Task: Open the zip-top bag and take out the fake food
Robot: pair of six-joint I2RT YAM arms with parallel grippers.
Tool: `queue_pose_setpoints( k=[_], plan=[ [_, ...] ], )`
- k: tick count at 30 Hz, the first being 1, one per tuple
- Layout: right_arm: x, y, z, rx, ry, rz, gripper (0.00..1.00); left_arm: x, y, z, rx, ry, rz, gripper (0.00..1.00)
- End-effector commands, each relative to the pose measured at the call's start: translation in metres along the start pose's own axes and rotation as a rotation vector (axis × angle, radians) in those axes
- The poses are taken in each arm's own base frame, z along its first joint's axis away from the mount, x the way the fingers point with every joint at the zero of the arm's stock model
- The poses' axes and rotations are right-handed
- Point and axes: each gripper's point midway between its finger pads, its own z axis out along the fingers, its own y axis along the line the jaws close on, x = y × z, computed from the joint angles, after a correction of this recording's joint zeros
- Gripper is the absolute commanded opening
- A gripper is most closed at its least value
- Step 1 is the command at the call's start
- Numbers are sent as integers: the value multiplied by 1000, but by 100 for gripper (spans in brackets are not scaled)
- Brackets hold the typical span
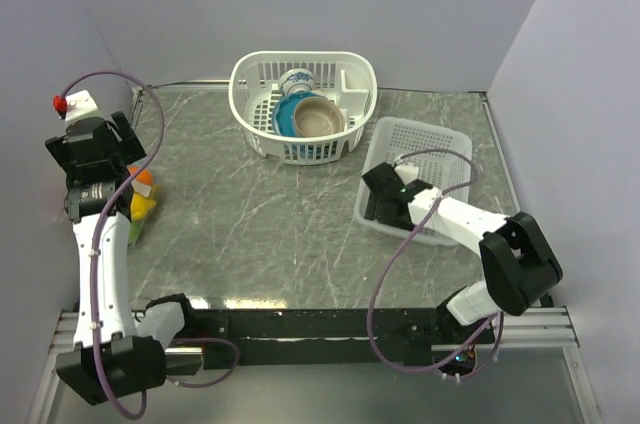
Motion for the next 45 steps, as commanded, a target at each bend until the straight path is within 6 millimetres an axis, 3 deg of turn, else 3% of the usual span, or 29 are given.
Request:
queue_pose_setpoints(
  k=[1, 6, 11, 19, 21, 30, 39, 42, 45],
  plan=[
    [18, 18, -19, -104, -3, 49, 79, -8, 17, 27, -92, -44, -8, 97],
    [42, 28, -36, -167, 28, 37, 77, 3, 26, 57, -133, -11, -15, 97],
    [69, 39, -52, -213, 52, 12, 76, 11, 28, 66, -147, -1, -27, 97],
    [151, 75, -78, -276, 137, -165, 74, 22, 48, 83, -297, 0, -31, 97],
    [159, 77, -79, -253, 139, -185, 74, 28, 47, 91, -303, 19, -22, 97],
    [142, 85, -103, -312, 72, -134, 75, 52, 45, 122, -335, 82, 23, 97],
    [111, 81, -146, -440, -19, -36, 75, 104, 41, 150, -356, 197, 100, 95],
    [100, 76, -157, -473, -52, -2, 76, 119, 30, 157, -317, 238, 126, 85],
    [90, 73, -165, -500, -80, 27, 76, 130, 16, 161, -271, 280, 145, 58]
  ],
)
